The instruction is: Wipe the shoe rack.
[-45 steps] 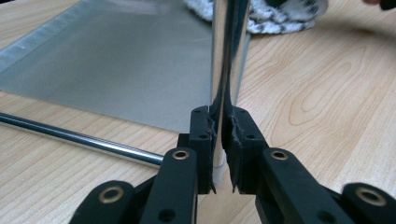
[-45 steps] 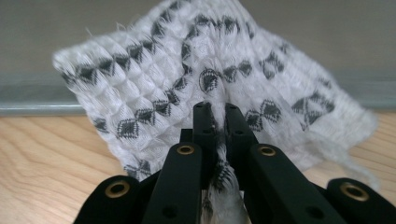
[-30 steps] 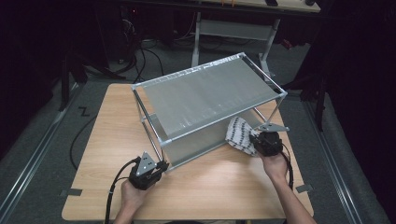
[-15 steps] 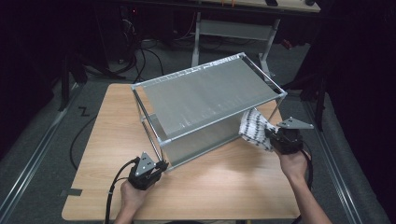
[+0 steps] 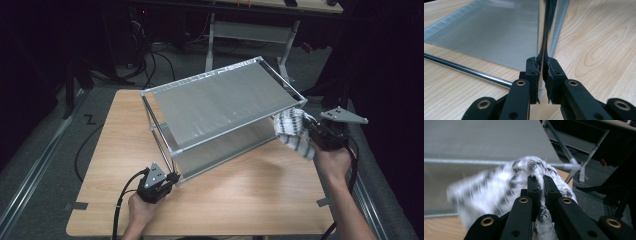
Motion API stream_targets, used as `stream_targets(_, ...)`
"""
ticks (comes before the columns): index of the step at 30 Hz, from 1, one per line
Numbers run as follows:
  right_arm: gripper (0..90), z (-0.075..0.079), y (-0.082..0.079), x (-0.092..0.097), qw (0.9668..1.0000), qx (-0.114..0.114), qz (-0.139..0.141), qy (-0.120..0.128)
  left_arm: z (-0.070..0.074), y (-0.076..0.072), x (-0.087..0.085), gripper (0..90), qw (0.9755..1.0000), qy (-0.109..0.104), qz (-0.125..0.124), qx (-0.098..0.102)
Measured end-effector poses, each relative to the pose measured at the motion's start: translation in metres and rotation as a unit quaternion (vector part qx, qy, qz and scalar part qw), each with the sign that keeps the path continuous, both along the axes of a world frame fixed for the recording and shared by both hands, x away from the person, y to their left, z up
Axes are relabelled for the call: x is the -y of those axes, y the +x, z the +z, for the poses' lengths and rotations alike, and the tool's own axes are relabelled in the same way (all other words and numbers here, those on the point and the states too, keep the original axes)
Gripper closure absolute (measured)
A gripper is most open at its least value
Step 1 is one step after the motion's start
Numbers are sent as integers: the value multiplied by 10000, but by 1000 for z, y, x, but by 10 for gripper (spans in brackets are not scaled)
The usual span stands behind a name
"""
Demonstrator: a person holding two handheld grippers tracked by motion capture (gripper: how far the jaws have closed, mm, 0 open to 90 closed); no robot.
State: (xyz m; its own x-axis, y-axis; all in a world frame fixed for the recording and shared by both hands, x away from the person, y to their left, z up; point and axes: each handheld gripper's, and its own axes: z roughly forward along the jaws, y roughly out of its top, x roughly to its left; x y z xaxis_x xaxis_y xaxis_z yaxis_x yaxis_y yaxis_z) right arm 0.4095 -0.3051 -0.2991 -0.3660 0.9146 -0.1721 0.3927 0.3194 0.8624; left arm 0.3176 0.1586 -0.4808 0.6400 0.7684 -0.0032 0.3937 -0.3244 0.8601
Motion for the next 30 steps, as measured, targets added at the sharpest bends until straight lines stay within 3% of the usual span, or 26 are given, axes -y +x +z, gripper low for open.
stream_targets(6,871,13,23,0,9999,-99,-118,37,1,3,1,815,10000,25,-40,-26)
stream_targets(13,872,24,35,-4,9998,-116,-126,-87,1,4,1,816,10000,38,-83,-36)
stream_targets(20,872,46,47,-5,9998,-28,-203,82,2,5,3,816,9998,57,-169,-54)
stream_targets(30,871,74,78,-36,9998,111,-171,-77,3,5,5,818,9994,87,-342,-75)
